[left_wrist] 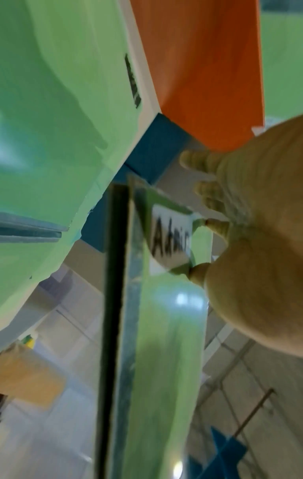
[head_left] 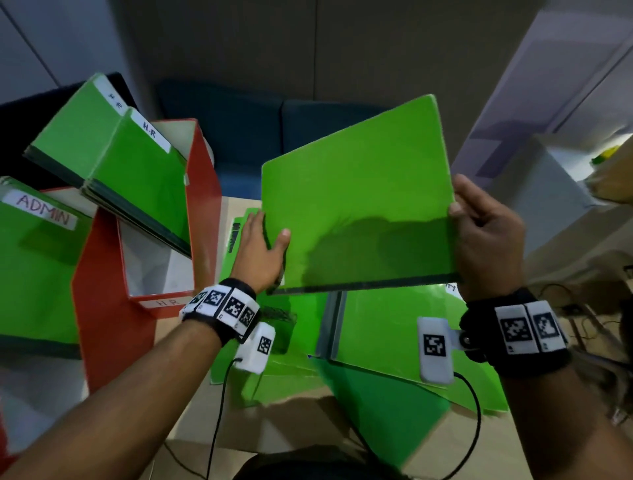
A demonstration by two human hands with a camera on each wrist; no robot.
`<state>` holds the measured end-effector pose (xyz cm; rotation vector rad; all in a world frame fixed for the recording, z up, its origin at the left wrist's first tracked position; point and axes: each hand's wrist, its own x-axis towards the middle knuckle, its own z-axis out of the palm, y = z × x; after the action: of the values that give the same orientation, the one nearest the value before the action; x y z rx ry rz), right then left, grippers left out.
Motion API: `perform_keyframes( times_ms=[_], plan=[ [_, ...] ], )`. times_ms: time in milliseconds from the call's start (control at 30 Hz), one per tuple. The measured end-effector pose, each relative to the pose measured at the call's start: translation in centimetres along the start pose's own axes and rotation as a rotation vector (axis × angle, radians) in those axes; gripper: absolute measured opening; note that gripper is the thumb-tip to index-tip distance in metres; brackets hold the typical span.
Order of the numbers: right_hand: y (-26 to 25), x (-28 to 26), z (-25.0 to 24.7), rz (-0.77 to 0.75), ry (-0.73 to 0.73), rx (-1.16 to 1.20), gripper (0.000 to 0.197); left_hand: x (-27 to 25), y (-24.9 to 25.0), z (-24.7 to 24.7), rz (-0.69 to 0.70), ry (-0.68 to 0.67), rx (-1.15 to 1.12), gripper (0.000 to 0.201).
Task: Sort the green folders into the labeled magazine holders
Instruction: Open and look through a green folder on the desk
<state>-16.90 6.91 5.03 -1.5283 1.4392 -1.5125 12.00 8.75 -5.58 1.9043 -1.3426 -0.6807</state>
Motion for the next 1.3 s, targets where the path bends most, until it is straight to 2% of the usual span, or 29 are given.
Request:
perform_keyframes(
  times_ms=[67,133,233,300,400,467,567,700,833,900,1100,1233,1300],
  plan=[
    [1.6,-0.1,-0.2,0.085,0.054,0.11,0.039,0.1,-1.1,-0.1,-0.074,-0.006,-0.09,0.079],
    [3.3,-0.2,0.1,0.165,0.089,0.212,0.04,-0.2,-1.1,-0.4,-0.094,-0.012,-0.112,0.065],
    [6.1,-0.5,0.8,0.237,0.089,0.178,0.041,-0.9,0.1,-1.8,-0.009,0.084,-0.146,0.038],
    [8.3,-1.0,1.5,0.299,0.025,0.08,0.039,-1.3,1.4,-3.1,0.059,0.121,-0.178,0.027],
    [10.8,-1.9,3.0,0.507,-0.08,0.016,0.038,-2.3,4.0,-5.1,0.139,0.098,-0.263,0.033],
    [11.6,-2.5,4.3,0.601,-0.058,0.034,0.038,-3.2,5.7,-6.1,0.177,0.07,-0.308,0.039],
    [11.6,-3.2,6.9,0.581,-0.009,0.04,0.036,-4.5,7.6,-7.3,0.199,0.076,-0.408,0.053],
    [10.6,-3.7,11.7,0.55,-0.045,0.09,0.035,-5.8,8.9,-9.9,0.343,0.244,-0.32,0.061],
    [8.1,-3.6,16.2,0.519,-0.259,0.055,0.047,-6.4,9.3,-12.8,0.409,0.307,-0.293,0.055],
    [6.6,-3.5,18.9,0.456,-0.361,0.057,0.052,-6.5,9.2,-14.9,0.428,0.368,-0.248,0.053],
    [0.5,-3.9,25.9,0.301,-0.553,0.224,0.055,-6.6,9.1,-22.1,0.524,0.628,-0.121,0.046],
    [-3.8,-5.8,30.1,0.197,-0.738,0.317,0.074,-7.0,8.7,-27.4,0.59,0.825,-0.085,0.036],
    [-5.2,-7.4,32.0,0.133,-0.771,0.346,0.067,-7.2,7.6,-29.8,0.583,0.912,-0.071,0.037]
  ],
)
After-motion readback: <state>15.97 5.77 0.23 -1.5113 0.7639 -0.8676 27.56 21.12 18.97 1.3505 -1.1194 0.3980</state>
